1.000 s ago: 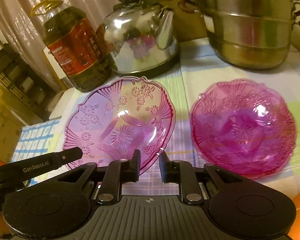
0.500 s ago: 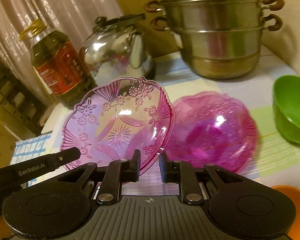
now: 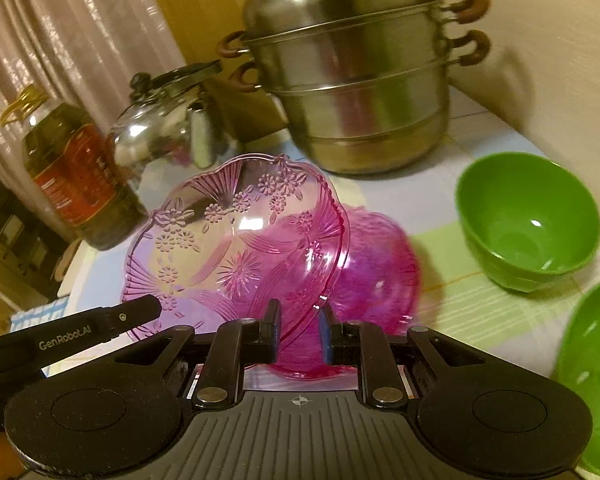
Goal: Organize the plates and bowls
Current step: 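Lift the held pink plate and lower it onto the other pink plate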
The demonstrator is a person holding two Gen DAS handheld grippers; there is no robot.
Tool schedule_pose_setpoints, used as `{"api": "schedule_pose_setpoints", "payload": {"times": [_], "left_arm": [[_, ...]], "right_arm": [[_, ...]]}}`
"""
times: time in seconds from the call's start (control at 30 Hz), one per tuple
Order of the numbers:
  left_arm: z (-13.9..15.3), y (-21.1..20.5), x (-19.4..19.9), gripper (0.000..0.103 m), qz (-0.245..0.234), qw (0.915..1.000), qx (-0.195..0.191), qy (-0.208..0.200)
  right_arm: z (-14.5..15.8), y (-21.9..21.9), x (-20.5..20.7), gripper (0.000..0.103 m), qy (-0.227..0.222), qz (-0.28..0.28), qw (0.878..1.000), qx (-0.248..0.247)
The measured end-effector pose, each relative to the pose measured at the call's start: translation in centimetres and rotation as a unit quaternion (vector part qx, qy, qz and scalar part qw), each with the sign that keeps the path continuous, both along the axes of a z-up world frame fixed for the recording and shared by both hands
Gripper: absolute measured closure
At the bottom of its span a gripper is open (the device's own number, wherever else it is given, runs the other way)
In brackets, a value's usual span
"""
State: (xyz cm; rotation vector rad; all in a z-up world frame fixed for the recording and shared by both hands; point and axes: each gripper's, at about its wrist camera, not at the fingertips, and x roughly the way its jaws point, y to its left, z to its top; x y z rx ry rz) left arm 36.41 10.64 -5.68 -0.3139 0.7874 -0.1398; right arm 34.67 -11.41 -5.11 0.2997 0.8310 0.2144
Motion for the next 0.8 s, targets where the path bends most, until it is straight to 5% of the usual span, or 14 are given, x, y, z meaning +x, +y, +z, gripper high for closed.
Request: {"api": "schedule_pose_setpoints", "payload": {"times": [0.8], "left_arm": [[-2.3, -4.2, 3.2, 0.091, -0.031, 0.9991, 0.013, 0.025]], "right_arm": [[-2.6, -4.4, 1.8, 0.084, 0.031, -0.032, 0.999, -0.016]]}}
